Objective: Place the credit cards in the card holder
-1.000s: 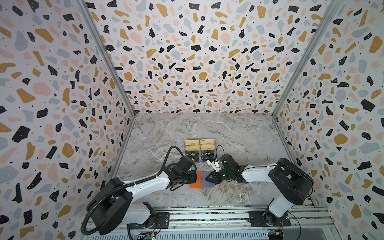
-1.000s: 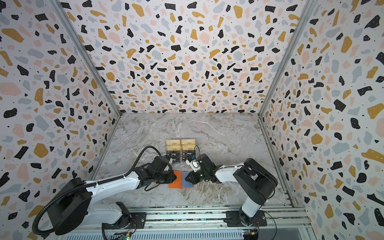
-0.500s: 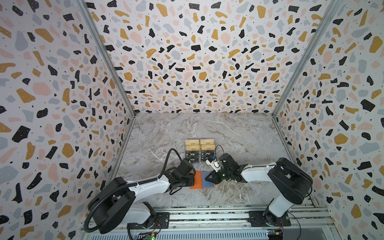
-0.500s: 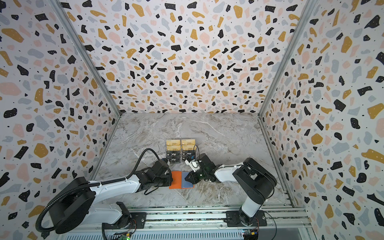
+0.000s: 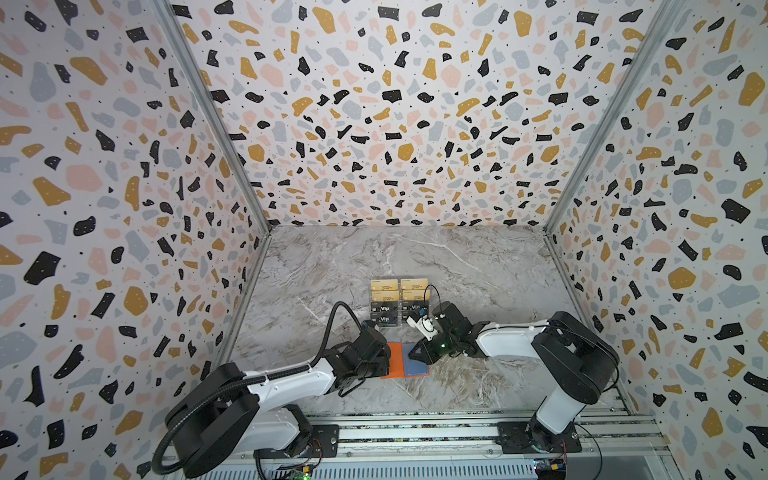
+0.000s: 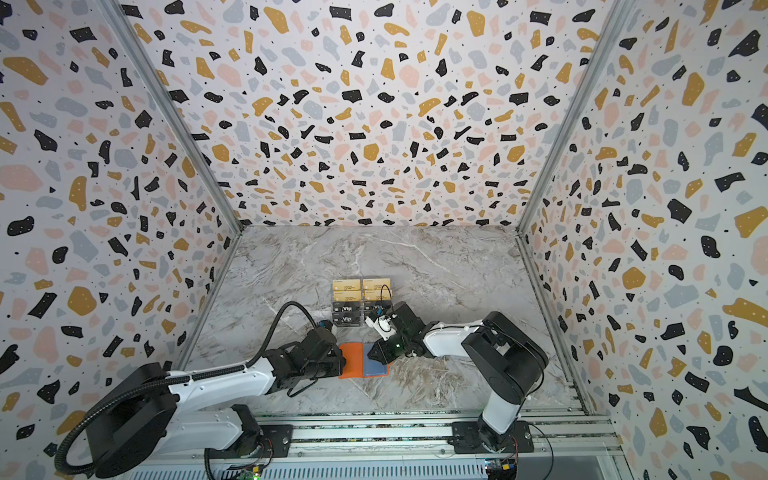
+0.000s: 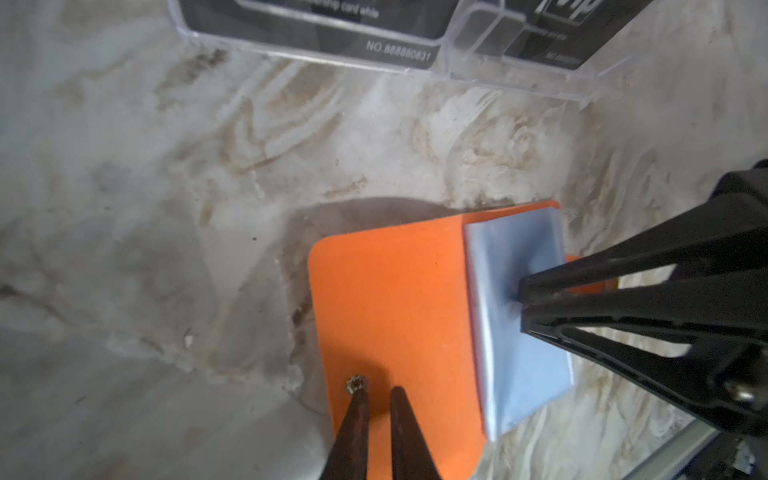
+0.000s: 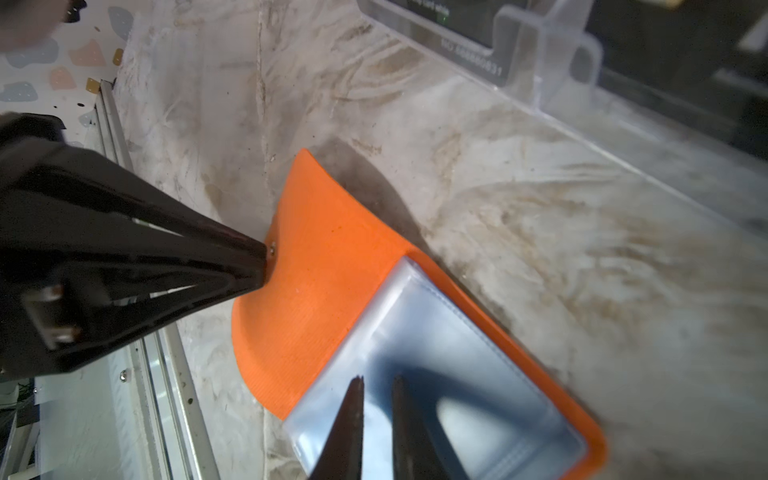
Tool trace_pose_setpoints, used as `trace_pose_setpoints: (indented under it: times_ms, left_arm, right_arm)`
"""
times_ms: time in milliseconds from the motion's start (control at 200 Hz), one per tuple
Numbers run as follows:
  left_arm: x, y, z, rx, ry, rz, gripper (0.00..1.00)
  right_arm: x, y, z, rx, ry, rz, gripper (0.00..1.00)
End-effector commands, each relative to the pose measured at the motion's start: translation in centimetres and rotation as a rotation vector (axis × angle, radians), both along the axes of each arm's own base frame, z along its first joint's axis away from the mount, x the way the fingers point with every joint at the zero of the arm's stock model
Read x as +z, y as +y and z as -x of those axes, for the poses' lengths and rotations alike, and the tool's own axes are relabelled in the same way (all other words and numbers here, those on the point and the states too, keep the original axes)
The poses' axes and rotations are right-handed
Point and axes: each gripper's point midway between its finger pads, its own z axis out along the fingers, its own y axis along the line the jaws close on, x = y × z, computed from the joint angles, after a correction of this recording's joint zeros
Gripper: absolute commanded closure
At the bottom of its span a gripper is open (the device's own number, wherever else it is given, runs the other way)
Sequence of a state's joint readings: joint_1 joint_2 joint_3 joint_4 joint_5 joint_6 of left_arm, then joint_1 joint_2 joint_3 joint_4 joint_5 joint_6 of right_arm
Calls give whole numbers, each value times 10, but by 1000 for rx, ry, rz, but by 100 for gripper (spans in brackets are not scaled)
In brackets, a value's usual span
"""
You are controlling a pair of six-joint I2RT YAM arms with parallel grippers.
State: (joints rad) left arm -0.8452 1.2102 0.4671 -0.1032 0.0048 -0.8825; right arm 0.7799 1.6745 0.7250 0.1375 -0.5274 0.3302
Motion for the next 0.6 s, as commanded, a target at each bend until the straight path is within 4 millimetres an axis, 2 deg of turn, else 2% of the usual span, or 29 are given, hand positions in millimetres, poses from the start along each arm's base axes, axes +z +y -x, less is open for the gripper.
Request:
trace_pose_setpoints:
  times_ms: [0, 75, 150, 280, 445, 596]
  left_arm:
    - [43, -15, -14, 8, -64, 71, 82]
    - [61, -21, -19, -19, -107, 82, 79]
    - [69, -24, -22, -32, -125, 89, 79]
    - [68, -30, -28, -55, -124, 53, 80]
    - [68, -49, -30, -135, -100, 47, 79]
    - [52, -69, -24, -205, -48, 66, 80]
  right_arm:
    - [9, -7, 0, -15, -14, 37, 83]
    - [16, -7, -1, -26, -25, 30, 83]
    - [20, -7, -4, -38, -38, 27, 83]
    - [23, -8, -7, -54, -47, 26, 82]
    - [23, -10, -5, -61, -45, 30, 82]
    - [20, -13, -1, -73, -39, 35, 82]
